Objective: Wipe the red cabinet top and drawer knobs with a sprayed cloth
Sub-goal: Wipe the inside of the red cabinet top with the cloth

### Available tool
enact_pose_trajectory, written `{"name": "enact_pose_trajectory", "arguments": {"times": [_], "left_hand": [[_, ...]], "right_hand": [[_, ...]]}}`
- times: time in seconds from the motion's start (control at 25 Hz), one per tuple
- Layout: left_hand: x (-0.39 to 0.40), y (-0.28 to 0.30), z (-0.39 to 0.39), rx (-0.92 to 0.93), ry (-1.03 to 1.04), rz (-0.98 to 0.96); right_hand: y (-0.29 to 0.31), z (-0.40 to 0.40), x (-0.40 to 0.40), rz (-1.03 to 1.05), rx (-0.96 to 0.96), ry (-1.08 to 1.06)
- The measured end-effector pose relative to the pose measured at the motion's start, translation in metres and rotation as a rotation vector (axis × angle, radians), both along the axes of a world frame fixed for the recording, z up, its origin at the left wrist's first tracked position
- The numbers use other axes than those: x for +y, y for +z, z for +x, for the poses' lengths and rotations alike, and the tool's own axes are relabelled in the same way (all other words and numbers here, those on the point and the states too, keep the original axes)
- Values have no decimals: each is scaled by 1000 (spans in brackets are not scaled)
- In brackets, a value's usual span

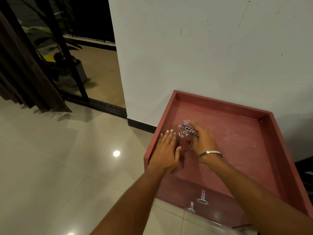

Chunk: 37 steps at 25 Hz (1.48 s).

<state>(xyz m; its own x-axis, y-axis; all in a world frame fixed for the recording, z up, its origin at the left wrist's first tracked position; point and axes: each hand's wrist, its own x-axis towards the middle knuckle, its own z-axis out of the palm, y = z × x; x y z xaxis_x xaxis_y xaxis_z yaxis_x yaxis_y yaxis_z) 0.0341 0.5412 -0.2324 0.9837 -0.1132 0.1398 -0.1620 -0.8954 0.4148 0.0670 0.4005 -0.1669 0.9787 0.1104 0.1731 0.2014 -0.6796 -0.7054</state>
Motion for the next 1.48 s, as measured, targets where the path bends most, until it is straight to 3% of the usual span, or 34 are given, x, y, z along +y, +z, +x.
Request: {"name": "enact_pose_trajectory", "arguments": {"times": [0.32, 0.52, 0.64, 0.84, 1.16, 1.36, 1.48], "left_hand": [[10, 28, 22, -133, -43, 234], [26, 30, 28, -19, 17, 199], [24, 29, 27, -3, 4, 157], [28, 33, 31, 20, 11, 8], [30, 36, 32, 36, 13, -85], [30, 38, 31, 37, -23, -139], [29, 39, 29, 45, -13, -143]], "right_hand": [[-31, -23, -27, -613, 2, 193], [-26, -29, -36, -675, 14, 167], [-25, -24, -55, -778, 11, 30], [-41, -38, -48, -620, 84, -94], [-42, -56, 67, -372, 122, 56], [-47, -58, 81, -536, 63, 117], [-57, -58, 78, -507, 17, 95]]}}
